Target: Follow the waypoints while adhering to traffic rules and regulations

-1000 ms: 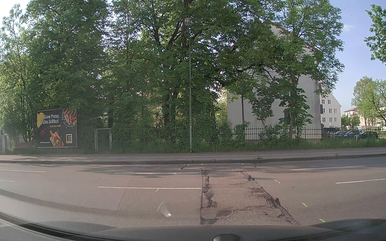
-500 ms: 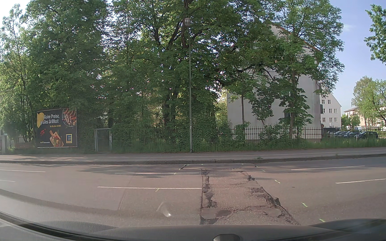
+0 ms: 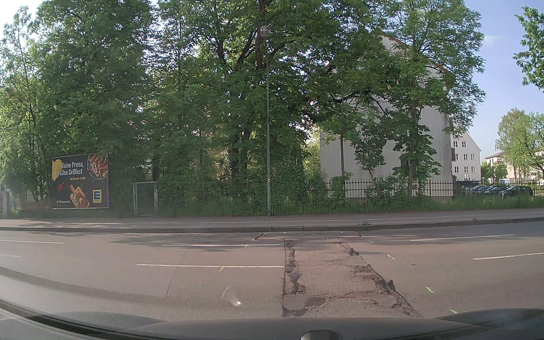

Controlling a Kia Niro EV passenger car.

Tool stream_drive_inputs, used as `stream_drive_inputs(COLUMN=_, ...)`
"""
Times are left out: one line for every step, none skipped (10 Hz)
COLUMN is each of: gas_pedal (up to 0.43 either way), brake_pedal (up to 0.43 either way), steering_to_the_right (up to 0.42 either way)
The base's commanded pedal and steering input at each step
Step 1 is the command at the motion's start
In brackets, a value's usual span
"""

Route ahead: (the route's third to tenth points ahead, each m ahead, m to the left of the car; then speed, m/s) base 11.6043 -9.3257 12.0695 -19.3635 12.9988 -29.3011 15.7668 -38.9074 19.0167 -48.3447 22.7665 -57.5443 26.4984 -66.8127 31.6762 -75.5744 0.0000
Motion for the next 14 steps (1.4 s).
stream_drive_inputs(gas_pedal=0.000, brake_pedal=0.000, steering_to_the_right=-0.023)
stream_drive_inputs(gas_pedal=0.000, brake_pedal=0.000, steering_to_the_right=-0.031)
stream_drive_inputs(gas_pedal=0.000, brake_pedal=0.000, steering_to_the_right=-0.038)
stream_drive_inputs(gas_pedal=0.000, brake_pedal=0.024, steering_to_the_right=-0.044)
stream_drive_inputs(gas_pedal=0.000, brake_pedal=0.091, steering_to_the_right=-0.046)
stream_drive_inputs(gas_pedal=0.000, brake_pedal=0.098, steering_to_the_right=-0.049)
stream_drive_inputs(gas_pedal=0.000, brake_pedal=0.104, steering_to_the_right=-0.053)
stream_drive_inputs(gas_pedal=0.000, brake_pedal=0.104, steering_to_the_right=-0.058)
stream_drive_inputs(gas_pedal=0.000, brake_pedal=0.104, steering_to_the_right=-0.062)
stream_drive_inputs(gas_pedal=0.000, brake_pedal=0.110, steering_to_the_right=-0.062)
stream_drive_inputs(gas_pedal=0.000, brake_pedal=0.128, steering_to_the_right=-0.061)
stream_drive_inputs(gas_pedal=0.000, brake_pedal=0.152, steering_to_the_right=-0.060)
stream_drive_inputs(gas_pedal=0.000, brake_pedal=0.159, steering_to_the_right=-0.058)
stream_drive_inputs(gas_pedal=0.000, brake_pedal=0.152, steering_to_the_right=-0.057)
